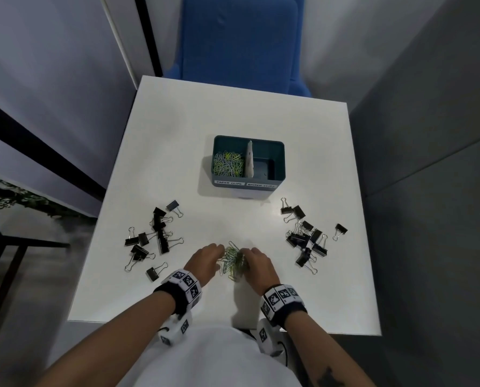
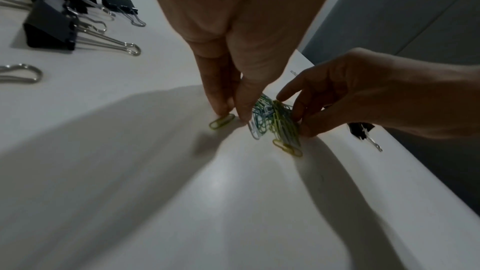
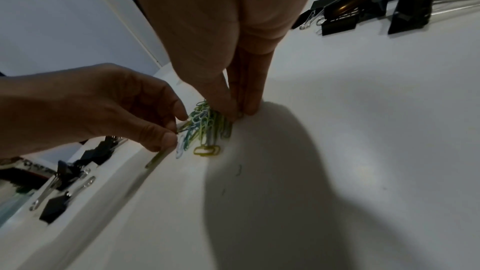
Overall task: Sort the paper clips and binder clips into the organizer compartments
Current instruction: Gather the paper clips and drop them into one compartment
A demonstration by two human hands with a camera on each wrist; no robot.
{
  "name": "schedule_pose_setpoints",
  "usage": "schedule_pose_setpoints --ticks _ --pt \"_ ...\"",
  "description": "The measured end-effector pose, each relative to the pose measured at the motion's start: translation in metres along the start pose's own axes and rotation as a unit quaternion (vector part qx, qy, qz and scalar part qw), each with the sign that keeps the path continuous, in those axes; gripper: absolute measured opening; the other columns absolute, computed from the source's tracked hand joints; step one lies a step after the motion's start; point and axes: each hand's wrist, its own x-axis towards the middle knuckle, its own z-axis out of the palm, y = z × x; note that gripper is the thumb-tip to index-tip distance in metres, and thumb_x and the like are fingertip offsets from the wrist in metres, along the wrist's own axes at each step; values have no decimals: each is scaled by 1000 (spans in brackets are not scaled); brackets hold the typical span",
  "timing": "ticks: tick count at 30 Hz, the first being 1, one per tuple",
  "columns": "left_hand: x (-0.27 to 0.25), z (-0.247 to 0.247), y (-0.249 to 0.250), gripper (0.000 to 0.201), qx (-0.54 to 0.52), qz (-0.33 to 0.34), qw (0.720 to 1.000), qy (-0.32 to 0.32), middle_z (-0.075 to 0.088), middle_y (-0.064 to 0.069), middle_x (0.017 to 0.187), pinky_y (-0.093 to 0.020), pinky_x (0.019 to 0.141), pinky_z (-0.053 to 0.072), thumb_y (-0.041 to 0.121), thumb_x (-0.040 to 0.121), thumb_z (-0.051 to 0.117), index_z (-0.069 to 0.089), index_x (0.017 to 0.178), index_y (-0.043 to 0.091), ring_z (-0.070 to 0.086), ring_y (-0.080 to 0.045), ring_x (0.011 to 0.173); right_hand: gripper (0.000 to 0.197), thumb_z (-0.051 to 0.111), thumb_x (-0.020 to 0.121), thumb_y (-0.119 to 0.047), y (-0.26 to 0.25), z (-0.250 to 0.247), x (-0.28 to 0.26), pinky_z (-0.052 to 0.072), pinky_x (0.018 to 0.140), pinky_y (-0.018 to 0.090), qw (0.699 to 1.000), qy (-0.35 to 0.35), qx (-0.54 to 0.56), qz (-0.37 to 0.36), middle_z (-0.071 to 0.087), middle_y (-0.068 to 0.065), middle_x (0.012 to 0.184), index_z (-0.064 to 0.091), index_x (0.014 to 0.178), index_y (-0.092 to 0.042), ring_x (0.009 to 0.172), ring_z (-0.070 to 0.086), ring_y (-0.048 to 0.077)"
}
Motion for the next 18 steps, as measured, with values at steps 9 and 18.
schedule_pose_setpoints --ticks 9,18 --pt "-16 -5 -16 52 9 -28 999 -34 55 -4 107 -37 76 49 15 79 68 41 124 19 59 -27 91 84 77 72 -33 6 6 -6 52 71 35 999 -26 -45 10 39 6 120 31 140 -21 106 43 23" --pt "3 -8 9 36 -50 -4 999 -3 55 4 89 -26 66 37 3 80 61 51 109 21 60 -25 88 57 70 80 -22 -4 7 7 53 70 38 1000 8 -6 9 46 8 114 47 132 -21 95 56 30"
